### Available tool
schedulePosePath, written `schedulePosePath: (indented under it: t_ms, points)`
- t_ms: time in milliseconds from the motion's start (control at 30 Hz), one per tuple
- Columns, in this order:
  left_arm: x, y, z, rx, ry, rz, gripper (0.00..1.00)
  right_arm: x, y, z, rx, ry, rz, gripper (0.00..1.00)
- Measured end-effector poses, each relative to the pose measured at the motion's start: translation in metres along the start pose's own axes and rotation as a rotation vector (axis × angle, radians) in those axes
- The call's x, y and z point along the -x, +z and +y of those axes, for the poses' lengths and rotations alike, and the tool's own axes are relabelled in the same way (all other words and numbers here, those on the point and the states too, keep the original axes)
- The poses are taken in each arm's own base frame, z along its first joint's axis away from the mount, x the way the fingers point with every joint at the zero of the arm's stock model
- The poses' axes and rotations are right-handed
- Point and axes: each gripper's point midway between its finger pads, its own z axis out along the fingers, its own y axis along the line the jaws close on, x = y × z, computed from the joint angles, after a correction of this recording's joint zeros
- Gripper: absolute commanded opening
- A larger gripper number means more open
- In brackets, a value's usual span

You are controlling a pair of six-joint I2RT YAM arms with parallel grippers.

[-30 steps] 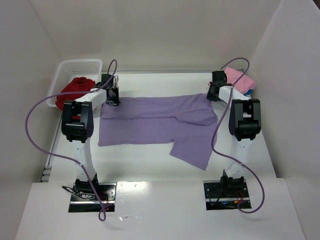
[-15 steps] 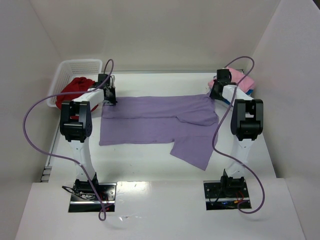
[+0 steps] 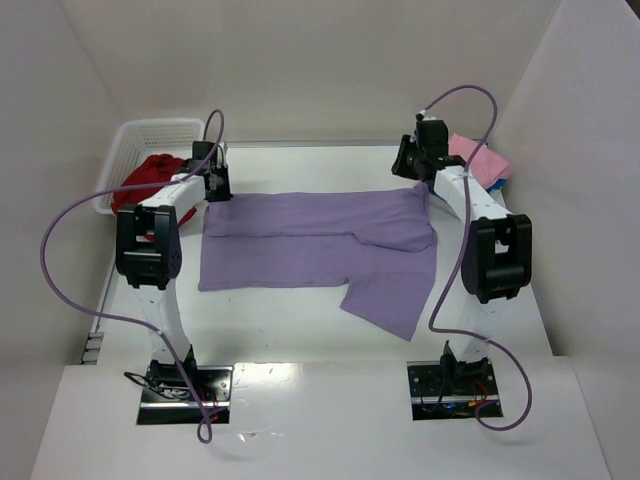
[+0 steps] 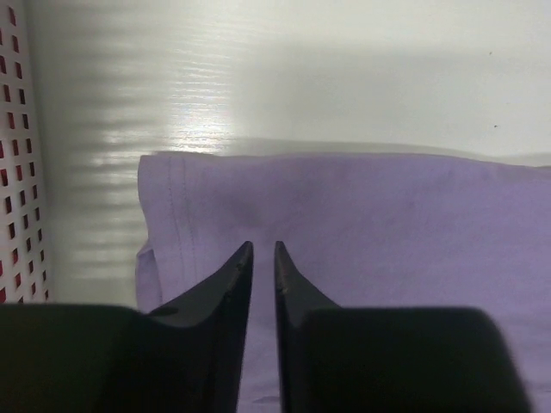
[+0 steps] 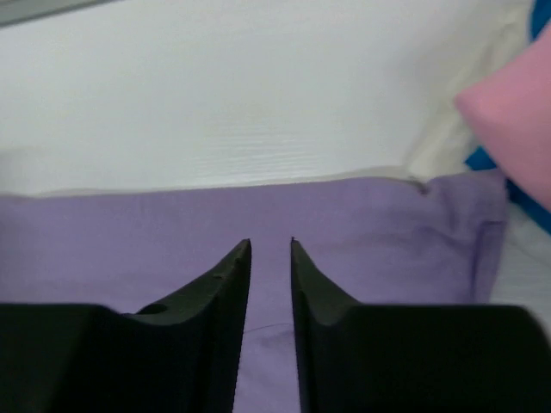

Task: Fold and stack the t-shirts
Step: Fold the flattened tshirt in 1/3 of the way

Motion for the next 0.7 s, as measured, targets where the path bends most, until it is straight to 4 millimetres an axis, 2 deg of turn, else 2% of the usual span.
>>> schedulePosePath:
  t_ms: [67, 100, 167, 200, 300, 400, 567, 700]
  points:
    - [0.001, -0.001, -0.002, -0.004, -0.001, -0.004, 0.13, -0.009, 0.004, 0.014, 0.025, 0.000, 0.018, 0.16]
    - [0.000, 0.000, -0.004, -0.006, 0.000, -0.004, 0.09, -0.014, 0.006, 0.018, 0.032, -0.003, 0.027, 0.08]
    - [-0.004, 0.000, -0.009, -0.012, 0.004, 0.003, 0.07, -0.035, 0.020, 0.027, 0.043, -0.004, 0.075, 0.06]
    - [-0.007, 0.000, -0.017, -0.023, 0.007, 0.009, 0.05, -0.043, 0.025, 0.027, 0.040, -0.002, 0.093, 0.04]
    - [-0.011, 0.000, -0.036, -0.052, 0.025, 0.015, 0.04, -0.079, 0.046, 0.014, -0.009, 0.003, 0.175, 0.04]
    - [-0.017, 0.001, -0.051, -0.079, 0.036, 0.026, 0.04, -0.093, 0.051, 0.007, -0.036, 0.009, 0.209, 0.04]
    - [-0.026, 0.006, -0.050, -0.075, 0.016, 0.054, 0.04, -0.103, 0.057, 0.004, -0.052, 0.012, 0.229, 0.04]
    - [-0.040, 0.018, -0.046, -0.062, 0.012, 0.106, 0.04, -0.127, 0.072, -0.002, -0.076, 0.007, 0.282, 0.04]
